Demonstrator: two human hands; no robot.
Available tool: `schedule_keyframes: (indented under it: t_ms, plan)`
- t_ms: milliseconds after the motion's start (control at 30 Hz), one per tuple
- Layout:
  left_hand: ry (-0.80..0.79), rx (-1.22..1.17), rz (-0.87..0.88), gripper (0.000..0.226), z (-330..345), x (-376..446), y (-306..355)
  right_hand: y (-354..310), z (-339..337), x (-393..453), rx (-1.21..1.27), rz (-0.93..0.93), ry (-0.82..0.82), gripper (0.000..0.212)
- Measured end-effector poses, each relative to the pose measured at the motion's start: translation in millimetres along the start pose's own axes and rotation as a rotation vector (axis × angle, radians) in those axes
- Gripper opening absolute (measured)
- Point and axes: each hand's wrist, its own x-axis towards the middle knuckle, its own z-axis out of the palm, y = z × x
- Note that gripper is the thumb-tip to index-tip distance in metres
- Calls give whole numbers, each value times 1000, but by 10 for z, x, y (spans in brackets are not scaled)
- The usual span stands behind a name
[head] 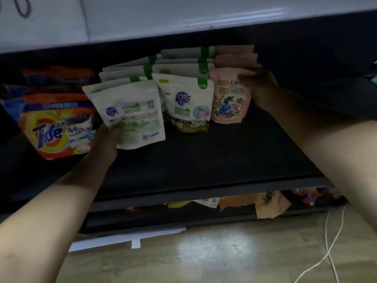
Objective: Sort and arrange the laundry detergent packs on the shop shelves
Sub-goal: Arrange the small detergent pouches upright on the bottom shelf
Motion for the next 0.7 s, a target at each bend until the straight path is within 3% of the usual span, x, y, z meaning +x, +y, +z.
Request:
schedule_keyframes:
  t_ms: [133,300,400,500,600,700]
  plan:
    - [95,27,14,52,126,-205,116,60,23,-118,-148,-27,42,37]
    - [172,86,-156,61,190,-491,106,183,-60,-464,-430,3,135,16]
    - [176,155,-174,59,218,-672,162,266,-119,-784,-494,97,112,34]
    - [225,193,-213,60,170,-726,291,343,-115,-1051,-481,66,43,29]
    - [202,298,-94,39,63,-833,298,433,22,-1260,-558,53,-63,21]
    - [127,321,58,27,10,-1039,335,417,286,-1498,-606,136,-179,34]
